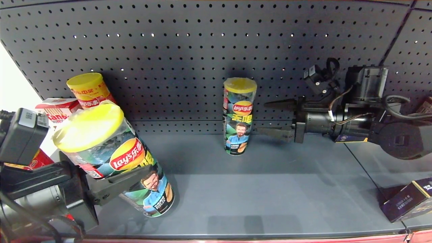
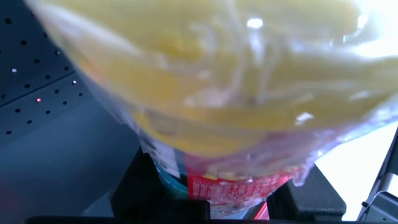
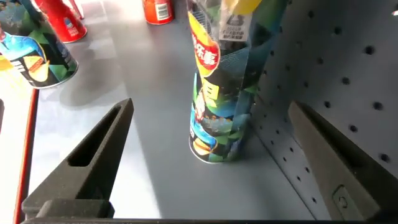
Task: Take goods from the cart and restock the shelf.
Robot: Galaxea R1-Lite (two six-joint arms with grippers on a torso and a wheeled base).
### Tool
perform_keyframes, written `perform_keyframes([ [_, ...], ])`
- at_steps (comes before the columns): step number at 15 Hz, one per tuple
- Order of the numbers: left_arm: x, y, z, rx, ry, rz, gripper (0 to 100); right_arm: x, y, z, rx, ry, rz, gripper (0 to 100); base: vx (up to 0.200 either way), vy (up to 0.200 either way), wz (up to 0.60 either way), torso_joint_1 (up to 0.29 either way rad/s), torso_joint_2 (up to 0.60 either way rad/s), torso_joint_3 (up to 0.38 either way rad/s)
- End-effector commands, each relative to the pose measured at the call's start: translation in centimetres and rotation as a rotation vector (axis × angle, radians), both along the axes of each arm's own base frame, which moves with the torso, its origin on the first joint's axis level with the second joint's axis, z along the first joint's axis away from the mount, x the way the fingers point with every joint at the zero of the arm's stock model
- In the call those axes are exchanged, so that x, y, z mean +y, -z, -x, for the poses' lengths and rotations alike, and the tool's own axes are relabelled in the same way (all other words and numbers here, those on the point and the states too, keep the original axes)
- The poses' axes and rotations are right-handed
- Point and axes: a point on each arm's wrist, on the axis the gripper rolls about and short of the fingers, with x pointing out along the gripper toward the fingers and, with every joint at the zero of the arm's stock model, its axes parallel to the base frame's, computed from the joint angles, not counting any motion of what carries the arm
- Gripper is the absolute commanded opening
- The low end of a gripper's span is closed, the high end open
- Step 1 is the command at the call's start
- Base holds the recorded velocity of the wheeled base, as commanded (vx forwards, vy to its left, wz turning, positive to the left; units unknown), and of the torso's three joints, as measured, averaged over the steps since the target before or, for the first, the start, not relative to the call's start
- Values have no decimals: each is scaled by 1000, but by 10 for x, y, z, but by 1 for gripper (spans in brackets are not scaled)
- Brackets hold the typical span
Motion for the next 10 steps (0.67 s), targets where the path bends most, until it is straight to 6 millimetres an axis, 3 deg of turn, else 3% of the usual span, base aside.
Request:
perform_keyframes([
  [1, 0, -1, 0, -3, 1, 0, 0, 9, 6, -8, 11, -17, 4, 100, 0, 0, 0, 0, 0, 0],
  [10, 0, -1, -1, 5, -1, 11, 0, 35, 32, -32, 37, -63, 15, 100, 0, 0, 0, 0, 0, 0],
])
